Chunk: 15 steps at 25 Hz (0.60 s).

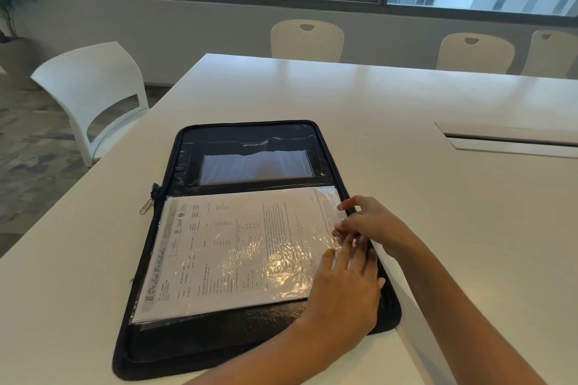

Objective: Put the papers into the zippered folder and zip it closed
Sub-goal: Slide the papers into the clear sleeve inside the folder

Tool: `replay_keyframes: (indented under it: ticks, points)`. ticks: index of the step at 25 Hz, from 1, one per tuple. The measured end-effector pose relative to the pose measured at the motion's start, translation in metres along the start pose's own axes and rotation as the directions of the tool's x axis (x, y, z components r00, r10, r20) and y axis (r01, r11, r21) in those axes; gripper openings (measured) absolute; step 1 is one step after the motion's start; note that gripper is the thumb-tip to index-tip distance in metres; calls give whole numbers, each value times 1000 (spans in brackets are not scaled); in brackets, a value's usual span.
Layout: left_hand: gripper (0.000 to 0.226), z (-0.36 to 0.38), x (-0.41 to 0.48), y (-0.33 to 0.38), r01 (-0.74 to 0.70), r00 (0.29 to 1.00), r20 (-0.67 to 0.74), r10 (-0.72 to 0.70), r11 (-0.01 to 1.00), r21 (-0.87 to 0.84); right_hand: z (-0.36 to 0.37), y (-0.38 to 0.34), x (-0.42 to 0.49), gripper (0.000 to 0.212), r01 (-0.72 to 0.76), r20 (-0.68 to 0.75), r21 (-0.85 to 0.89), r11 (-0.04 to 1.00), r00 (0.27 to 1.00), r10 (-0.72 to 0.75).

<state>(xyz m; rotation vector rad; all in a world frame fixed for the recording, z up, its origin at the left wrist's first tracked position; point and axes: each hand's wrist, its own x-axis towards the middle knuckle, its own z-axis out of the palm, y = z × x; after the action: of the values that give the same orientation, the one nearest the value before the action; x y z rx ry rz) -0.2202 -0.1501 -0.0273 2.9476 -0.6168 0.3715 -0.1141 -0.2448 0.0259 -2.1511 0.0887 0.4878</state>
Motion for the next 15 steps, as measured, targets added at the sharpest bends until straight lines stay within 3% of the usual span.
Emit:
replay_keyframes:
  ticks: [4,8,11,15]
  points:
    - [57,-4,-13,0,-105,994,10,105,992,-67,2,8,-11,40,19,17,-59,998,1000,-18]
    - [42,-12,-24,-2,-190,981,-71,179,957,-221,-2,23,-33,42,19,79,-82,996,997,-13]
    - [33,-18,-25,-13,-206,978,-114,177,915,-347,-6,33,-51,42,12,96,-78,997,995,-4]
    - [29,-24,-17,-44,-168,984,-115,138,931,-324,-7,39,-68,43,-11,33,-105,994,999,14]
